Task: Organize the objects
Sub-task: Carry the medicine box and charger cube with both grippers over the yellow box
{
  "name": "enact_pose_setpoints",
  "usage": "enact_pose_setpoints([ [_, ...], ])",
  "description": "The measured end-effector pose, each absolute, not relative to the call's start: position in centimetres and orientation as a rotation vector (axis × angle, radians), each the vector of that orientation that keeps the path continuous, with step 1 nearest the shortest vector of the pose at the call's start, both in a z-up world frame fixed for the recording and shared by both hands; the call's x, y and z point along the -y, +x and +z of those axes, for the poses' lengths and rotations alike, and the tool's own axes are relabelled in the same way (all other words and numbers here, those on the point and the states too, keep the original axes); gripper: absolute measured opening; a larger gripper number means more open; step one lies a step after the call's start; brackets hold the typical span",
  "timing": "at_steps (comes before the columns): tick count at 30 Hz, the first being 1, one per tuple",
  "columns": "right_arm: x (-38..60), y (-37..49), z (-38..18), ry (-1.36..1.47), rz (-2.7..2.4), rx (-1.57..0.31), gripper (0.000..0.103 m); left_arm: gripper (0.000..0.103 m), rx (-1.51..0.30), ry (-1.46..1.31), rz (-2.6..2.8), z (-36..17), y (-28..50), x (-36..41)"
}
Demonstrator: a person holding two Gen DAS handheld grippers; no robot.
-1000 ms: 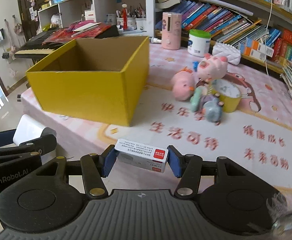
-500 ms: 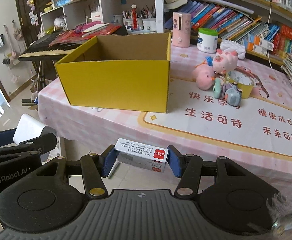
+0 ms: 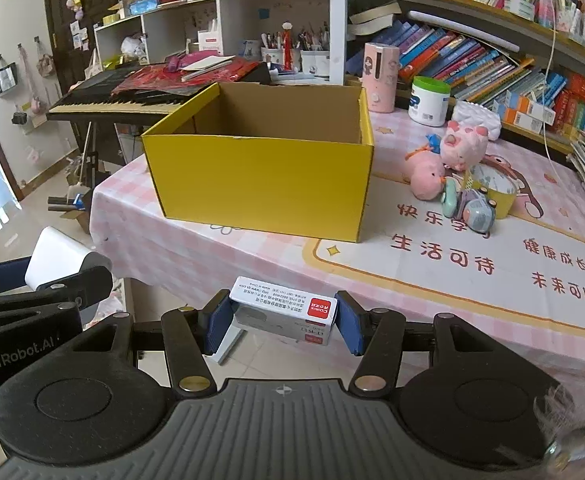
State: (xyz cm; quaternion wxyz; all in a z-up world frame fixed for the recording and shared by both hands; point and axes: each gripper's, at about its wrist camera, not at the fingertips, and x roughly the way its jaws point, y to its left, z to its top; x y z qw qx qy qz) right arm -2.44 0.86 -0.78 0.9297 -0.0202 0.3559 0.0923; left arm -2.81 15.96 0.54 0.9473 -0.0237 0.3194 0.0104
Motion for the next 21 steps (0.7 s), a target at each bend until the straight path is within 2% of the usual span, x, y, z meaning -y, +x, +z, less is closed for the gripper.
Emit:
enact_pose_setpoints([
  [21,-1.6,0.5,-0.5,-0.043,0.204,-0.710,0.053,0.066,-0.611,-0.043,0.048,1.5,-0.5,-16.3],
])
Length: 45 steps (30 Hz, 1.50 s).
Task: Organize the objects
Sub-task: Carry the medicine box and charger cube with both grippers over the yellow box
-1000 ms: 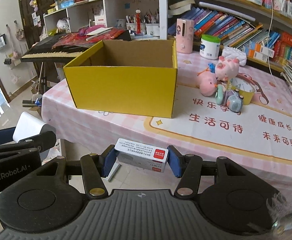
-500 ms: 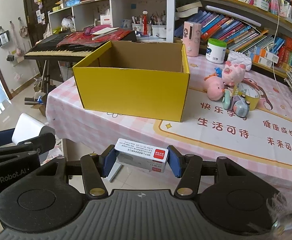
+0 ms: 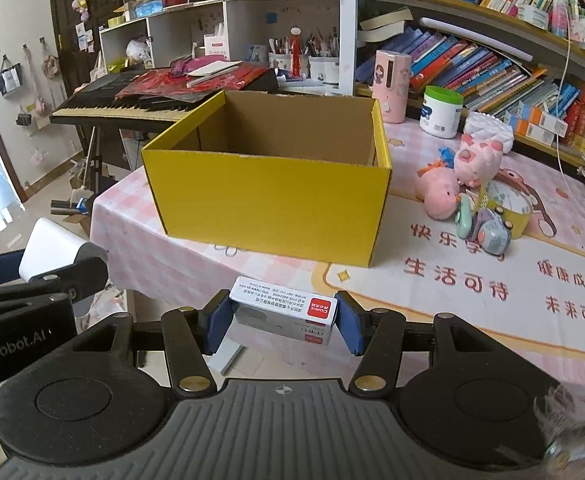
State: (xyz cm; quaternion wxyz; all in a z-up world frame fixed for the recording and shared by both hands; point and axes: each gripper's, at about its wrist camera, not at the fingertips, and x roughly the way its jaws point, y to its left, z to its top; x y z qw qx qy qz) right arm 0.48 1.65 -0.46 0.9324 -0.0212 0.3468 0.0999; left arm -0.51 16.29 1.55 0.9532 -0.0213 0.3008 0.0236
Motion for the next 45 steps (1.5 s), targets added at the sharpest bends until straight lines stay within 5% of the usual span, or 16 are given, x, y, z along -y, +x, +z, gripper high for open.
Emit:
enact_pose_setpoints([
  [19,-0.2,12.4,4.4,-0.116,0.228,-0.467,0.053,0.066,-0.480,-0.042,0.065,5.1,10.3,-13.7],
  [45,-1.4,24.4,-2.3,-0.409,0.514,-0.748,0.053,0.067,-0.666,0.106,0.142,0.3,19.9,-10.3],
])
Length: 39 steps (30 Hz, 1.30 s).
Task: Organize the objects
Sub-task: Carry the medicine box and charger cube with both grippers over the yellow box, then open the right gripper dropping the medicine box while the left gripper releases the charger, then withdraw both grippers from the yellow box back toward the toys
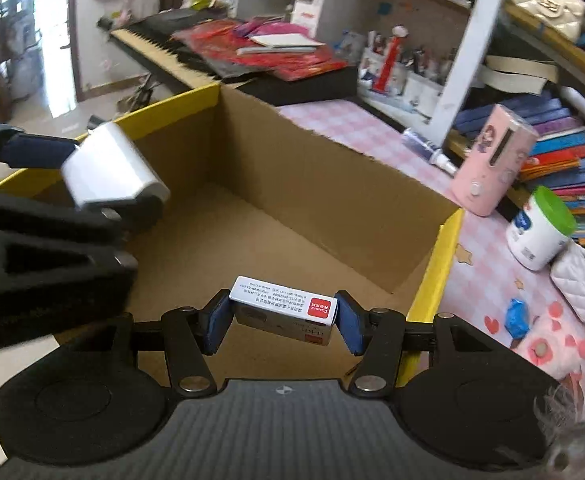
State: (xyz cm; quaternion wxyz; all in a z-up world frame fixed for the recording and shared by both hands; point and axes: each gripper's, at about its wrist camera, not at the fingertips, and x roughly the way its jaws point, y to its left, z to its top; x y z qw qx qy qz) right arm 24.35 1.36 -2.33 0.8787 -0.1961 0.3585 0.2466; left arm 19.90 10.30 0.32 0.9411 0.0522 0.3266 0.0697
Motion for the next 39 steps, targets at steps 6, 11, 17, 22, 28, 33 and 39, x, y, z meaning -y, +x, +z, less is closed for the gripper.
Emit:
enact_pose_setpoints([
  [6,-1.4,25.1,-2.5,-0.454,0.554,-0.757,0.053,0.067,-0.717,0.076,0.158,-0.7,20.8,-10.5],
  [11,-1.4,25.2,-2.5,-0.455,0.557,-0.758,0.054,0.067,-0.732,0.056,0.169,-1.1,20.7,-11.0],
  [17,-0.9,24.9,-2.2,-0.418,0.522,-0.727,0.064,0.074,-0.689,0.056,0.168,-0.3,20.1,-10.9],
  [22,-0.5,23.8,-1.3,-0.372,0.472,-0.690,0.077,0.085,-0.604,0.063,0.161,1.3,18.5,-10.6],
  [28,0.3,21.1,0.2,-0.289,0.412,-0.636,0.089,0.091,-0.551,0.015,0.183,3.2,16.4,-11.3],
  [33,0.4,18.3,1.3,-0.264,0.322,-0.581,0.095,0.098,-0.509,-0.052,0.220,4.4,14.3,-12.6],
  [39,0.4,15.5,1.9,-0.233,0.236,-0.574,0.102,0.100,-0.519,-0.060,0.250,4.1,12.2,-13.6],
])
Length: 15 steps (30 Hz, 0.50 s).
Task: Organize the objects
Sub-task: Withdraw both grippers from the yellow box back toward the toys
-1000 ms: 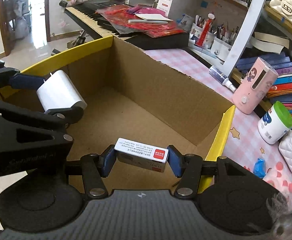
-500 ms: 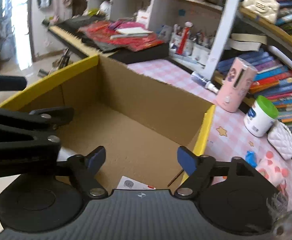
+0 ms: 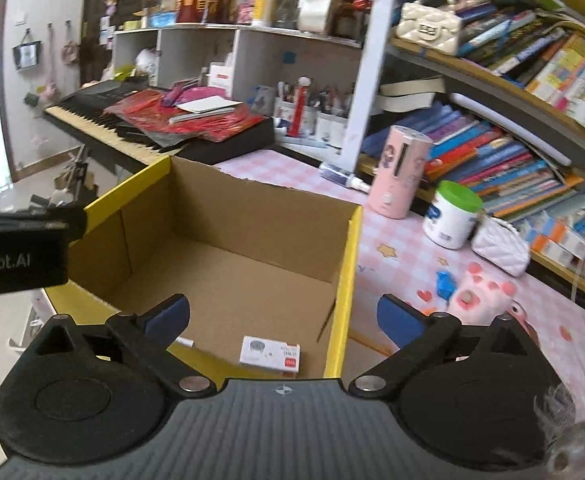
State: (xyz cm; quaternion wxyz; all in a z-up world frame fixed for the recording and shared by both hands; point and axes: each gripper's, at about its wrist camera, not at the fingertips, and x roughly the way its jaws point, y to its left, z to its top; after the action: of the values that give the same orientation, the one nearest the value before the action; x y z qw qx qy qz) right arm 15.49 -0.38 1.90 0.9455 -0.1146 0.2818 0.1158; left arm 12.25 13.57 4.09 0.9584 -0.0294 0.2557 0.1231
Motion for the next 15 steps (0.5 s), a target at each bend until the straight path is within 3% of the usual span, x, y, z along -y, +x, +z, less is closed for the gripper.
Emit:
enact_pose_setpoints([
  [15,-0.6,9.5,0.2,-0.219,0.040,-0.630,0.103,0.103,-0.603,-0.043,0.251,1.9,6.7,-15.3],
])
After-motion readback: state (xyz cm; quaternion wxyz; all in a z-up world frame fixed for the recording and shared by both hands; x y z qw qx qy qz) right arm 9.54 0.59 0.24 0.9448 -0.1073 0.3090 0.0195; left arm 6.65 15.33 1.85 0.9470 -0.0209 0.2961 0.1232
